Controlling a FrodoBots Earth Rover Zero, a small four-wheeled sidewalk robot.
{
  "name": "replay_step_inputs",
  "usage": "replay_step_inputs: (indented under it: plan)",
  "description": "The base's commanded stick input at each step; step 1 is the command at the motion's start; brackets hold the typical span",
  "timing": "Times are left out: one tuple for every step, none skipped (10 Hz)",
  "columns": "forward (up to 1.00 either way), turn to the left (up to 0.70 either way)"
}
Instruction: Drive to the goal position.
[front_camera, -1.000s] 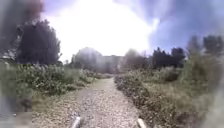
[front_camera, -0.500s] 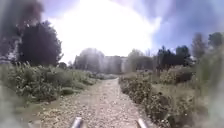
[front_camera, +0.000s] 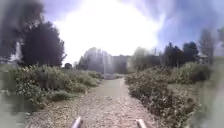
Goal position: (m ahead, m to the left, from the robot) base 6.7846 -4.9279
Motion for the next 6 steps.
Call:
replay_step_inputs:
  plan:
    - [1.00, 0.00]
    - [1.00, 0.00]
    - [1.00, 0.00]
    - [1.00, 0.00]
    - [1.00, 0.00]
    - [1.00, -0.01]
